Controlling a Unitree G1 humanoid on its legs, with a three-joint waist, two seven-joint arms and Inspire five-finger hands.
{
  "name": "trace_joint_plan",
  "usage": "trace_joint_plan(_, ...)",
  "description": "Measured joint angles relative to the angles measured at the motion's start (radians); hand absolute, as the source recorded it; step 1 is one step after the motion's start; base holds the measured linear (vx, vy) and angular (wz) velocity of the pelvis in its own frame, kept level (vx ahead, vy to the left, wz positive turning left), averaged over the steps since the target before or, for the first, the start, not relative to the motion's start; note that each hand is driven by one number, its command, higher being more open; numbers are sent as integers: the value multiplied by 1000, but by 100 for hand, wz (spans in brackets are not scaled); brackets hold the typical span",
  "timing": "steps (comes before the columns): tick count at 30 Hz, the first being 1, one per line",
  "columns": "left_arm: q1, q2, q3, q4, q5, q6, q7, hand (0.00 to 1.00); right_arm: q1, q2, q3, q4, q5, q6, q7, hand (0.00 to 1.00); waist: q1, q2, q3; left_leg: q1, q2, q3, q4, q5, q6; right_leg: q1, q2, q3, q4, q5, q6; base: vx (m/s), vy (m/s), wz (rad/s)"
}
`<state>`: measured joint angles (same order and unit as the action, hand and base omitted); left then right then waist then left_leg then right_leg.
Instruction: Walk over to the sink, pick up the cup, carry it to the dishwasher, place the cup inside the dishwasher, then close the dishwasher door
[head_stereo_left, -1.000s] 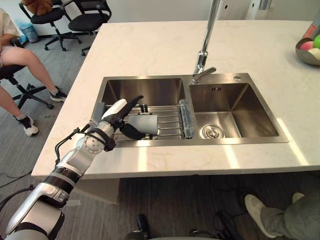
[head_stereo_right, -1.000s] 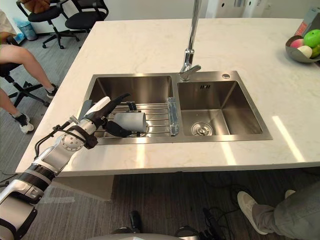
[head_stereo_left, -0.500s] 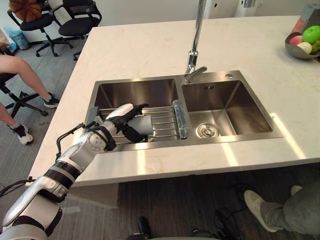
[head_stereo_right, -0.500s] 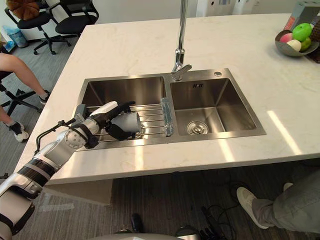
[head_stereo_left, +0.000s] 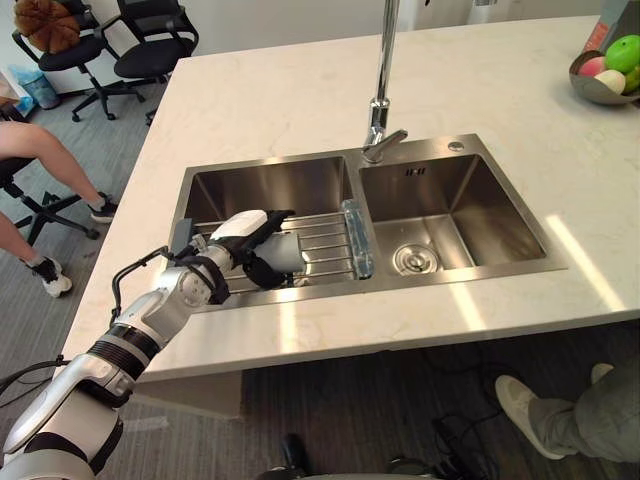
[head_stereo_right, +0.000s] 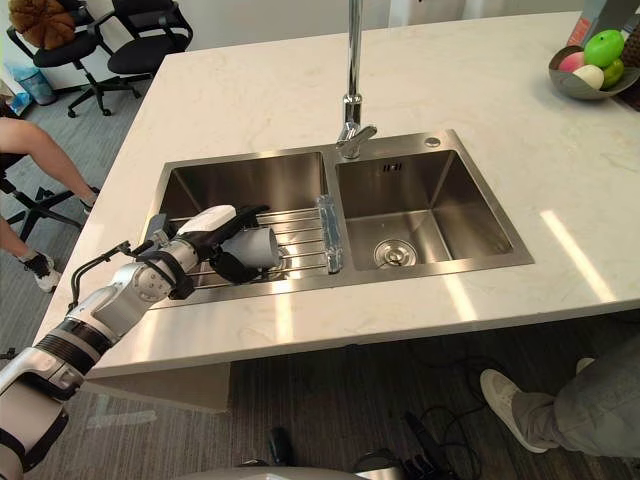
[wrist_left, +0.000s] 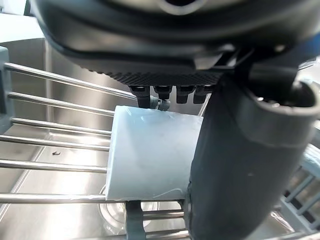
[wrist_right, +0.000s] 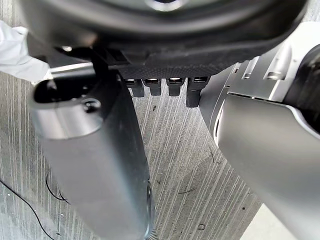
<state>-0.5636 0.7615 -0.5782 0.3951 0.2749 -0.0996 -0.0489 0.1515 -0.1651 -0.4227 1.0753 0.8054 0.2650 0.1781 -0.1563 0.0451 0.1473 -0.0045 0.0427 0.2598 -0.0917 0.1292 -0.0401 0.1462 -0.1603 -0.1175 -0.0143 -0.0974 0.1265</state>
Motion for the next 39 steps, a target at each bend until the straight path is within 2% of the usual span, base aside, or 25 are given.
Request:
trace_joint_plan(5,57,-9,1,8,23,-60,136,100,-5,-7,30,1,0,-10,1,100,-1,2,1,0,0,-4,4,1,2,0,0,0,-2,1,1,0,0,-2)
trace_joint_plan(9,86,-30,9,10,44,-94,204,100,-8,-11,40,2,0,-16,9,100,0,6,4,0,0,-5,4,1,1,0,0,0,-2,1,2,0,0,0)
trace_joint_plan(20,115,-35,41,5,59,-139,189,100,-11,-28,70,6,-2,-28,19,100,1,19,13,0,-1,-15,0,1,1,5,-1,-15,-2,0,3,0,0,1)
trace_joint_plan(26,123,-29,60,-22,58,-132,142,100,-20,-32,85,10,-3,-30,20,100,1,21,14,0,-3,-30,3,1,1,8,-2,-32,-2,-1,4,-2,-4,2)
trace_joint_plan(34,125,-10,92,-108,-2,-61,-7,100,-26,-49,108,10,-5,-30,20,100,1,31,19,2,-8,-52,3,0,0,19,-6,-55,-2,-4,7,-12,-9,4)
trace_joint_plan(39,123,-8,113,-158,-61,-12,-135,100,-26,-55,118,10,-4,-30,17,100,4,35,21,11,-8,-58,-1,-2,-3,29,-6,-59,-1,-8,7,-18,-8,0)
